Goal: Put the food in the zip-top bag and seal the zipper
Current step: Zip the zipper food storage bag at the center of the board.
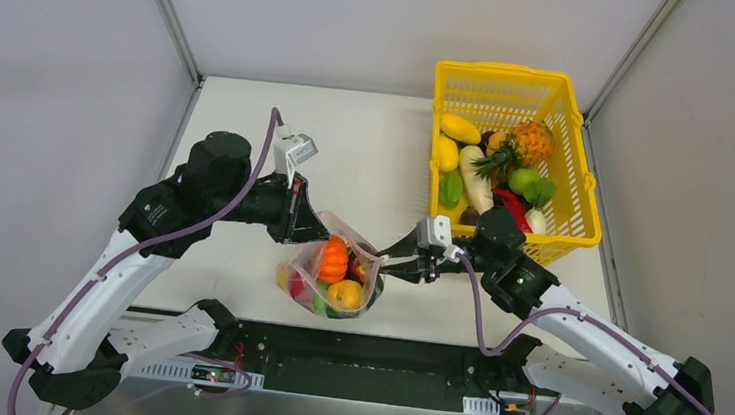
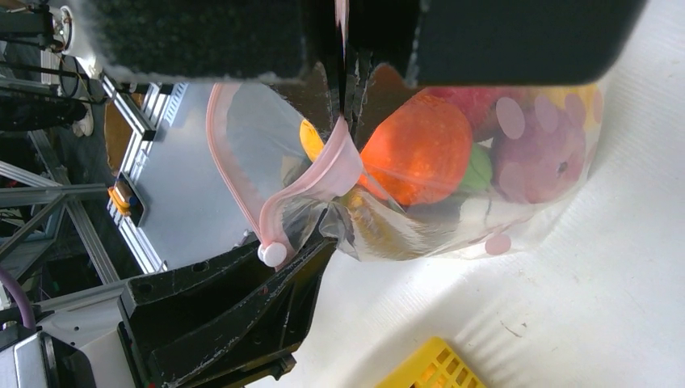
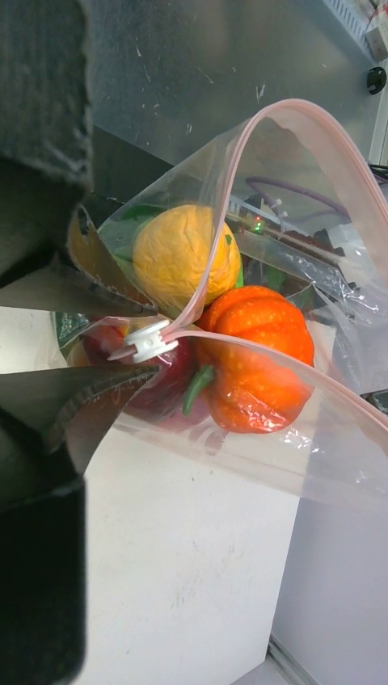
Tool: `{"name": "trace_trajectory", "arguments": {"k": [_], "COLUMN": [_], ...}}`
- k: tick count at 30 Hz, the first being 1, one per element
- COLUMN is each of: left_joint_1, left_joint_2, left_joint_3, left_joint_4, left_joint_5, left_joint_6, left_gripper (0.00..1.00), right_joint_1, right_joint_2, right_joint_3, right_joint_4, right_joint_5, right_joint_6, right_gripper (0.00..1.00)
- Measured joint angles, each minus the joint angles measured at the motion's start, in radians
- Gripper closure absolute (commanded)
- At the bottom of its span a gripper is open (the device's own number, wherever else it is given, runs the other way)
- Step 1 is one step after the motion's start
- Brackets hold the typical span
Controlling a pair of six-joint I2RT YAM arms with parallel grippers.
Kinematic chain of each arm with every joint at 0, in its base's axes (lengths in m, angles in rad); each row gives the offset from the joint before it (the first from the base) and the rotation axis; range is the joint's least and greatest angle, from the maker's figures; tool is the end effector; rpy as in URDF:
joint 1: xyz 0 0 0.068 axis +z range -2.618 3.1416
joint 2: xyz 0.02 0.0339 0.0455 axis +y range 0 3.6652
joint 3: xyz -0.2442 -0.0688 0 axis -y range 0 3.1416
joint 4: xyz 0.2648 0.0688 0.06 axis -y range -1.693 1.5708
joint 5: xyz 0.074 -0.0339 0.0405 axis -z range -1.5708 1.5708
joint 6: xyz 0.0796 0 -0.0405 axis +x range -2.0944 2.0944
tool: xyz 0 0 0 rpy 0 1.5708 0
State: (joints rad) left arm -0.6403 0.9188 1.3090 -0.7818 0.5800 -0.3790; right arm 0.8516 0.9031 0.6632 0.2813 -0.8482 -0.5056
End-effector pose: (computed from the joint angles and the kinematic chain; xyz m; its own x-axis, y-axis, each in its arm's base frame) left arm 0.1534 -0.1687 0.4102 -0.6195 0.0756 -0.7813 0.7284 0.4264 -0.5363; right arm 0.1308 0.2401 0.3059 0.5040 0.0893 -0.8591 -0.8540 -0.0970 -0.5111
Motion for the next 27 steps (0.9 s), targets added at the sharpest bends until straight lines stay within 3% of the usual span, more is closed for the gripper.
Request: {"name": "trace_trajectory", "arguments": {"k": [6, 18, 27], "left_joint_1": [0.000, 0.000, 0.001], "left_joint_2": [-0.008, -0.011, -0.013], "left_joint_3": [-0.013, -0.016, -0.014], "left_joint_4": [0.016, 0.040, -0.004], "left_joint_5": [-0.014, -0.018, -0.099], "left_joint_6": [-0.007, -0.027, -0.011], "left_gripper": [1.00, 1.00, 1.00], "right_joint_1": [0.000, 0.000, 0.000], "right_joint_2": [0.000, -0.004, -0.037], "right_joint_3": [-0.006, -0.023, -0.035], "right_joint_4": [0.003, 0.031, 0.047], "right_joint_5": [-0.002, 0.008, 0.077], "right_joint_6": [0.000, 0.003, 0.050], "right_gripper": [0.72, 0.99, 1.00]}}
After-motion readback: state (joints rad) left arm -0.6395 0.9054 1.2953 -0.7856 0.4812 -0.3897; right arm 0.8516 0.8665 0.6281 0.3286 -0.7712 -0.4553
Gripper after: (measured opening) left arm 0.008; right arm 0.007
